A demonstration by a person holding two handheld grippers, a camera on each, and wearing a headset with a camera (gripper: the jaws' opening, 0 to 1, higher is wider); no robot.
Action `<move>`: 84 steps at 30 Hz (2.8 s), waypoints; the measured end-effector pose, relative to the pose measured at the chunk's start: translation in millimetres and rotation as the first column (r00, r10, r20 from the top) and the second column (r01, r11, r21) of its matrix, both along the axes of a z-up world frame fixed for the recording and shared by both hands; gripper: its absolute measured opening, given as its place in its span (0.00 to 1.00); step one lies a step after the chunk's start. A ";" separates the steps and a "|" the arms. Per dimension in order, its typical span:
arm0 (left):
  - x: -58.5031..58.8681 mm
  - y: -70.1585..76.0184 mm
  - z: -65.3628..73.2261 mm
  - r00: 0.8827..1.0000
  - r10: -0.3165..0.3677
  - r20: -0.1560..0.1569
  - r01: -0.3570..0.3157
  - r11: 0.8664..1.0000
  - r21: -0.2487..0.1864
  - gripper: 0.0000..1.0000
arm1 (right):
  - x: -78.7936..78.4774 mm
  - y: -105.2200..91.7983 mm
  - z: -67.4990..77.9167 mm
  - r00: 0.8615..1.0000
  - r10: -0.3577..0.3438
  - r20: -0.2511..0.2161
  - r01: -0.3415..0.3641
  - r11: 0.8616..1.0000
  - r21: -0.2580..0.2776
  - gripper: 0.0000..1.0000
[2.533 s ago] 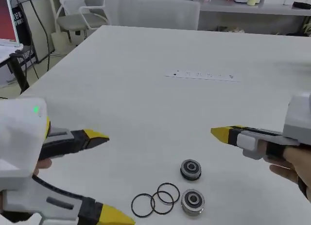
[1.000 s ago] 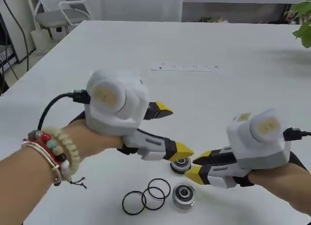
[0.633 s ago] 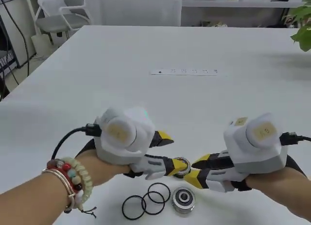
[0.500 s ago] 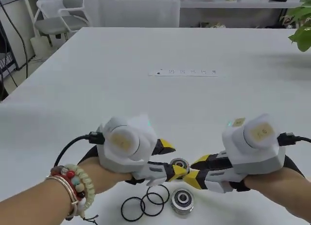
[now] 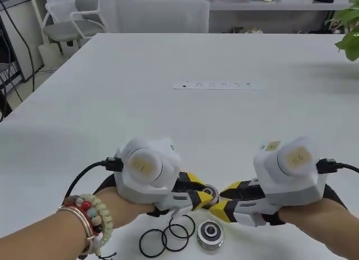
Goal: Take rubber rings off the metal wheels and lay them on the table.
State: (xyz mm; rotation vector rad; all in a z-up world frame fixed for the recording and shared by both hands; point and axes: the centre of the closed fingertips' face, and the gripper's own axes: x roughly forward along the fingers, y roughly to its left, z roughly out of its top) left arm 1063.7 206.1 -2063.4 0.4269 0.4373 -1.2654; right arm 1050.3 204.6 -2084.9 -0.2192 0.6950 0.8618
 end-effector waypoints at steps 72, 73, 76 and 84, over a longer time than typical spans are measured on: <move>-0.4 1.1 -0.2 1.000 0.010 -0.015 -0.011 0.999 -0.050 0.08 | 6.7 -12.4 0.8 0.986 -0.117 -0.122 0.125 0.991 0.056 0.00; -0.7 1.2 -0.2 1.000 0.010 -0.015 -0.010 0.999 -0.050 0.08 | 7.2 -12.6 0.9 0.984 -0.124 -0.126 0.133 0.989 0.062 0.00; -0.7 1.4 -0.1 1.000 0.009 -0.014 -0.010 0.999 -0.049 0.08 | 7.1 -13.5 3.3 0.980 -0.137 -0.141 0.150 0.985 0.085 0.00; -1.4 1.6 -0.1 1.000 0.007 -0.018 -0.008 0.999 -0.051 0.08 | 10.7 -14.9 9.0 0.976 -0.169 -0.135 0.186 0.975 0.121 0.00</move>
